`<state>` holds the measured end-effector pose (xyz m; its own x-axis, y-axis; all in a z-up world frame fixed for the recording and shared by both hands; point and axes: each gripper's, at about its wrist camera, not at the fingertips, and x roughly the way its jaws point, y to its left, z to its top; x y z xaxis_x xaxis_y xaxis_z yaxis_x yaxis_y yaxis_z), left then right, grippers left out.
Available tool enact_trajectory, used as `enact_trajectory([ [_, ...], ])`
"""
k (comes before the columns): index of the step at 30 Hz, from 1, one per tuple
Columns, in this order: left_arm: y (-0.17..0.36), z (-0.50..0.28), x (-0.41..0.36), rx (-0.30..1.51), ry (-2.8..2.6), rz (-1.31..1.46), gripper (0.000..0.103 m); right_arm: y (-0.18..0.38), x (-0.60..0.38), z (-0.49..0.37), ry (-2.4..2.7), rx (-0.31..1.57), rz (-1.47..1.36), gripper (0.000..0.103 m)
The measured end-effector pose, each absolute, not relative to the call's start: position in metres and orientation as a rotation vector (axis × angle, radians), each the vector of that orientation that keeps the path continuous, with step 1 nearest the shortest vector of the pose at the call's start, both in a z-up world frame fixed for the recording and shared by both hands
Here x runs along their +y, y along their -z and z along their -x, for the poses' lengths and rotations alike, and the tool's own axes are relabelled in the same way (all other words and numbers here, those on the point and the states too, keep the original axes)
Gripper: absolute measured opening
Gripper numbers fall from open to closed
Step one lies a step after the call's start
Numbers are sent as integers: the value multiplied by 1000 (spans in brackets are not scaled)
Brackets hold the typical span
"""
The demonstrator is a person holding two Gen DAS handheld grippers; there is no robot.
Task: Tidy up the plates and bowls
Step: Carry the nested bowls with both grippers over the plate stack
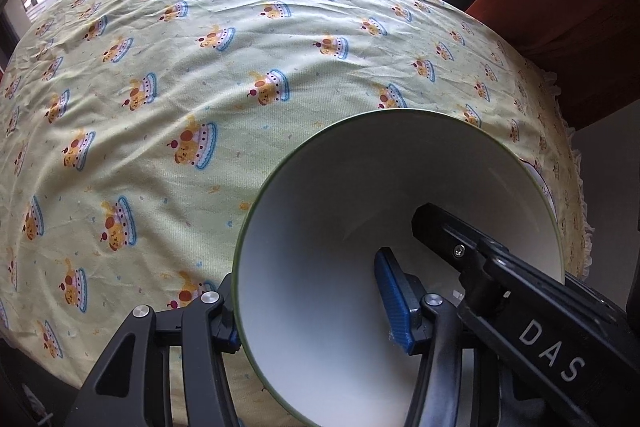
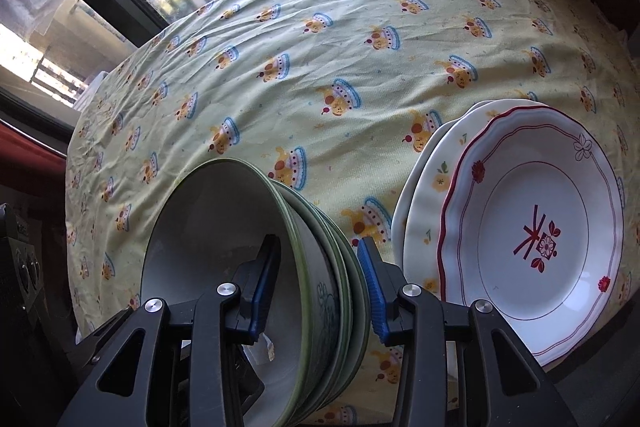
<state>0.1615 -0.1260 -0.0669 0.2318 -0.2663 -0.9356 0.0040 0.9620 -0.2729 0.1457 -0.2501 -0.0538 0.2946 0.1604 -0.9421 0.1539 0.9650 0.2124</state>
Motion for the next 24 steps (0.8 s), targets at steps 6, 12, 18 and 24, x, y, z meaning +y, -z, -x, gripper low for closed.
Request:
enact_trajectory([
  [6, 43, -154, -136, 1273, 182, 215, 53, 31, -258, -138, -14, 1236, -277, 43],
  [12, 25, -146, -157, 1227, 181, 194, 53, 13, -277, -130, -27, 1205, -277, 43],
  [18, 15, -140, -186, 1186, 177, 200, 53, -3, -304, -123, -36, 1167, -250, 43],
  [24, 9, -134, -212, 1159, 160, 215, 53, -9, -333, -118, -57, 1149, -236, 43],
])
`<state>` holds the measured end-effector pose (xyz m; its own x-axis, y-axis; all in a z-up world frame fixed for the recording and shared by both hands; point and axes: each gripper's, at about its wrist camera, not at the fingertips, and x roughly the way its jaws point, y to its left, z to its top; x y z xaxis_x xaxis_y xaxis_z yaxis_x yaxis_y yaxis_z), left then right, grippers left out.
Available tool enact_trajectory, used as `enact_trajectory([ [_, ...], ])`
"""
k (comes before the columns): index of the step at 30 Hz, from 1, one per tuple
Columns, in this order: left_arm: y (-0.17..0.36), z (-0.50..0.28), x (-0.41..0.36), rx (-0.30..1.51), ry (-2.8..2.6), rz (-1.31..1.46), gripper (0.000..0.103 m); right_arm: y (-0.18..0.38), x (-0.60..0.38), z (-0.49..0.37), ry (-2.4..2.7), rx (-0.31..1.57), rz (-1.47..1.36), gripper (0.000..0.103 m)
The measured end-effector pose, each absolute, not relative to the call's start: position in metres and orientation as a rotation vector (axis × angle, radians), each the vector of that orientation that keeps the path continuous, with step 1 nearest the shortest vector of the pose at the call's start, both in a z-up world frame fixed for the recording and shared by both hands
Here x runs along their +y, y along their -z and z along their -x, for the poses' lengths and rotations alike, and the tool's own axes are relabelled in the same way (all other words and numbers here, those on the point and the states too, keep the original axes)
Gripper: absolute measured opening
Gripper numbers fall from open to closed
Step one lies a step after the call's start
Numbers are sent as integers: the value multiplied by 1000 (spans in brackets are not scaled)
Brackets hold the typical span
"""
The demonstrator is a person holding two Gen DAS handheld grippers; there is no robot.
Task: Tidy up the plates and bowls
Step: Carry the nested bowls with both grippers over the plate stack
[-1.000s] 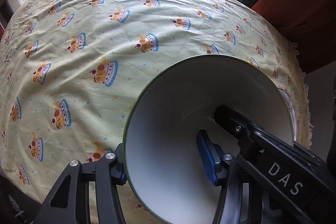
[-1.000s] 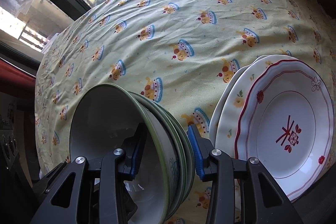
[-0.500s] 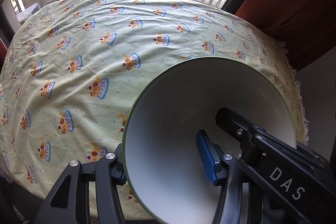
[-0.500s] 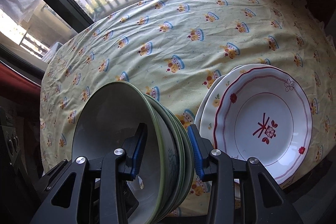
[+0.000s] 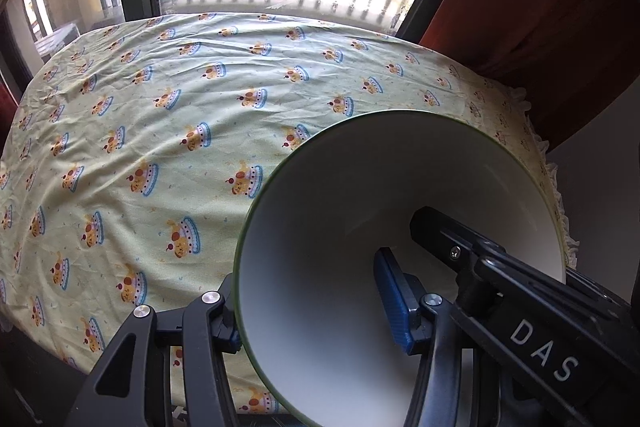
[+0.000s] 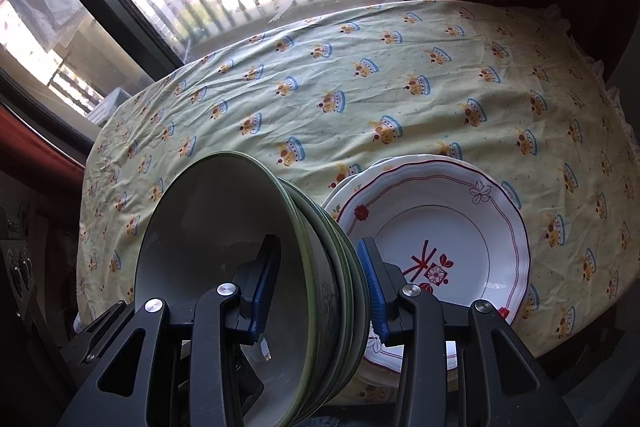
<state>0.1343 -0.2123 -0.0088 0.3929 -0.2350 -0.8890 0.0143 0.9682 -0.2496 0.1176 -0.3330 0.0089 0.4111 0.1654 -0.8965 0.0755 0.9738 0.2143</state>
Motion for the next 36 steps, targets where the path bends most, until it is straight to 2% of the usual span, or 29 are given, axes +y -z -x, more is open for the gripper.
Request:
enact_trajectory([
  [19, 27, -132, -289, 1183, 128, 263, 53, 5, -411, -115, -84, 1172, -188, 43],
  [28, 44, -139, -305, 1240, 87, 256, 52, 28, -428, -122, -92, 1237, -203, 43],
  [36, 45, -151, -310, 1210, 28, 166, 51, 42, -431, -140, -136, 1265, -215, 43],
])
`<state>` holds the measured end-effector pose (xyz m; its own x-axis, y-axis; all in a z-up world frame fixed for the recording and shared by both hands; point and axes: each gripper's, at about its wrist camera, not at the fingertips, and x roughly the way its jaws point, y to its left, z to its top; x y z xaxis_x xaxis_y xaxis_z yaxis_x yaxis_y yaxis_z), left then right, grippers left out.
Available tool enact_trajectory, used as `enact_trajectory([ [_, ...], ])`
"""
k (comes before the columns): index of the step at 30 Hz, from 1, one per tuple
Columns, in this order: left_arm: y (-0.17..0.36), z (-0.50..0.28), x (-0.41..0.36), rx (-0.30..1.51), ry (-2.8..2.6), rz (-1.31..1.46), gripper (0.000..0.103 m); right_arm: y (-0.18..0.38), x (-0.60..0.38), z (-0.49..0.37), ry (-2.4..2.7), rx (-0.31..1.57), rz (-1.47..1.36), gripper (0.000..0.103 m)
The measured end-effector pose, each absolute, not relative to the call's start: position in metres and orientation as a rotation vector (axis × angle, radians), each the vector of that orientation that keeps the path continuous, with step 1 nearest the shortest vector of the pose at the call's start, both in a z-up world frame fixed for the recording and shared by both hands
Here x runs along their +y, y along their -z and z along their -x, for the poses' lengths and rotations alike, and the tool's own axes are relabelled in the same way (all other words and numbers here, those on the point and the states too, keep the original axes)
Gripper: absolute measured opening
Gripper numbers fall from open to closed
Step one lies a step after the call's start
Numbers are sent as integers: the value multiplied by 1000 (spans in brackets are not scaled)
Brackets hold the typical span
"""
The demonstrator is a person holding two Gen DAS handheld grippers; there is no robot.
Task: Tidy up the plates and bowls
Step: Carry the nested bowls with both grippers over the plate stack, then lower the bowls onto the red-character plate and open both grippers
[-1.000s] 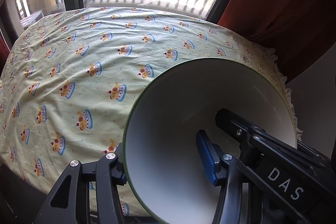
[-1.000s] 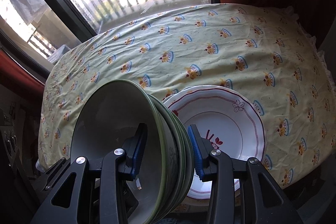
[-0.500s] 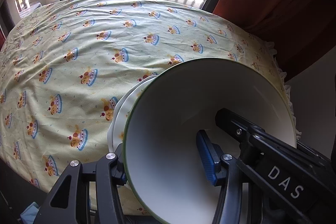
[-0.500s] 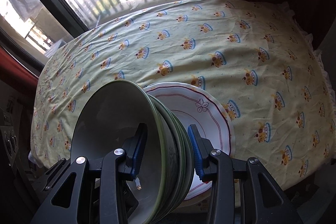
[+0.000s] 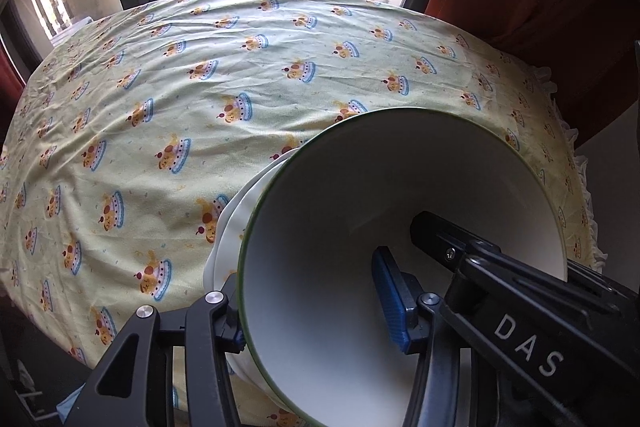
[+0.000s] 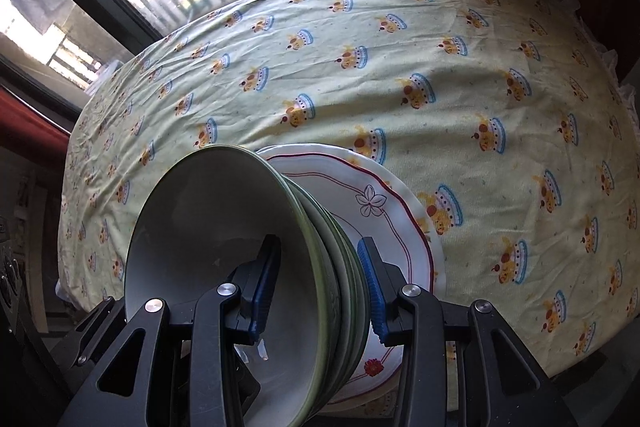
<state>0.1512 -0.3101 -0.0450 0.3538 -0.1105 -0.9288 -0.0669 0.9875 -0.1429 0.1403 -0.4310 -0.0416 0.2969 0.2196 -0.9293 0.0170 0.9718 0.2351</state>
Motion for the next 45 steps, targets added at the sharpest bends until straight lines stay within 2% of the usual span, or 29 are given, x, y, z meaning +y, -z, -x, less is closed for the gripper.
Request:
enact_trajectory([
  [10, 46, -147, -309, 1202, 42, 158, 52, 39, -426, -136, -162, 1217, -172, 44],
  [14, 45, -145, -312, 1194, 71, 133, 59, 41, -426, -134, -143, 1222, -176, 45],
  [16, 44, -145, -310, 1186, 90, 141, 63, 40, -427, -132, -126, 1221, -185, 51],
  [18, 40, -144, -308, 1167, 104, 144, 73, 35, -428, -130, -97, 1192, -178, 64],
  [23, 23, -137, -303, 1109, 169, 141, 85, 17, -426, -120, -39, 1133, -148, 68],
  [36, -20, -113, -241, 937, 187, 107, 89, -41, -378, -78, 123, 924, -71, 68],
  [45, -24, -80, -159, 841, 105, 11, 93, -36, -310, -47, 109, 831, -65, 74],
])
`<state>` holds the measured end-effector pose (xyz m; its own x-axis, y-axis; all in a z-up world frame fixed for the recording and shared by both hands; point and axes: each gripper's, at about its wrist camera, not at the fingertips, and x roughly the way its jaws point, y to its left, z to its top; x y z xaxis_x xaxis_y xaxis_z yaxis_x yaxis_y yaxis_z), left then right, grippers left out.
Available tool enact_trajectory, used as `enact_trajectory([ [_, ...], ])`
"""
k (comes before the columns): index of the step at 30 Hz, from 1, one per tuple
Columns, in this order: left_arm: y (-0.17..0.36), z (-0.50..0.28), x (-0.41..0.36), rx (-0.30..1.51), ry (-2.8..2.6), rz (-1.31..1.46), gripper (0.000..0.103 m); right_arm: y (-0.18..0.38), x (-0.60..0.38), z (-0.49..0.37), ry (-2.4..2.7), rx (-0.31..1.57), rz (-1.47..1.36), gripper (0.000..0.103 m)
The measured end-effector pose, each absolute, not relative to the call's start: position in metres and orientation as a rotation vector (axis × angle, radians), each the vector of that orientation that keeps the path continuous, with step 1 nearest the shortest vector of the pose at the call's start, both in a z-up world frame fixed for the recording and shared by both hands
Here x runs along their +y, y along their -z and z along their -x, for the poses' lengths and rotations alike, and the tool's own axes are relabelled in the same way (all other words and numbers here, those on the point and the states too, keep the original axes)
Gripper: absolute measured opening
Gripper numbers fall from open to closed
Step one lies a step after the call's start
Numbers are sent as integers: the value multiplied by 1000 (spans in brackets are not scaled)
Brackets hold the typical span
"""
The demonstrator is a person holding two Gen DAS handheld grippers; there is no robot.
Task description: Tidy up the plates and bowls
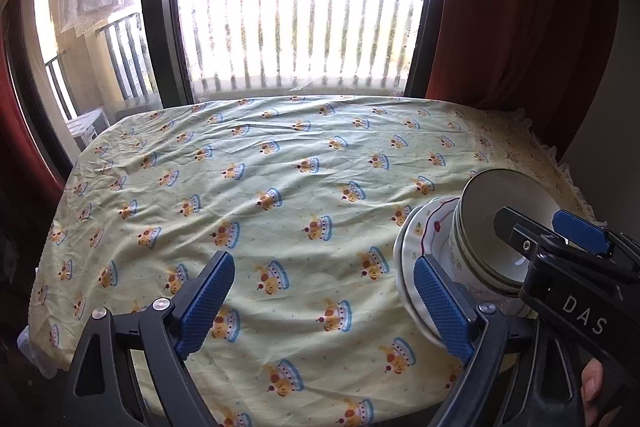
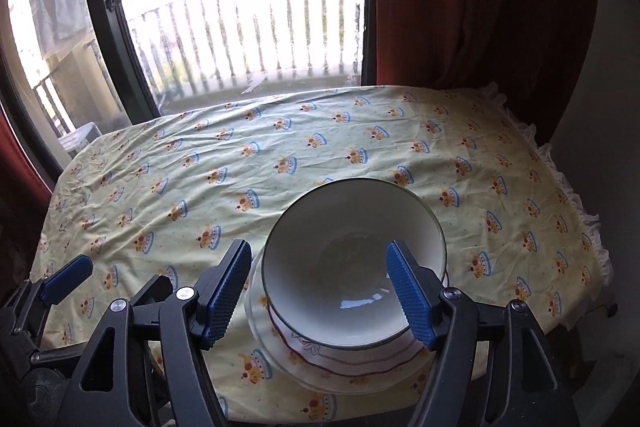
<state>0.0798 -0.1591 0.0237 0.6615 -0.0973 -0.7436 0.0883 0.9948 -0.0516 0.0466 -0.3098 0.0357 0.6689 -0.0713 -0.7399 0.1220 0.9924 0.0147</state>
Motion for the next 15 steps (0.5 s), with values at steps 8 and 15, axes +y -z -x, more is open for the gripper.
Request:
enact_trajectory([
  [8, -2, -48, -95, 783, 58, -19, 94, -7, -255, -18, 88, 785, -72, 79],
  [15, 14, -29, -65, 754, 69, -26, 97, 24, -222, 1, 64, 778, -67, 81],
])
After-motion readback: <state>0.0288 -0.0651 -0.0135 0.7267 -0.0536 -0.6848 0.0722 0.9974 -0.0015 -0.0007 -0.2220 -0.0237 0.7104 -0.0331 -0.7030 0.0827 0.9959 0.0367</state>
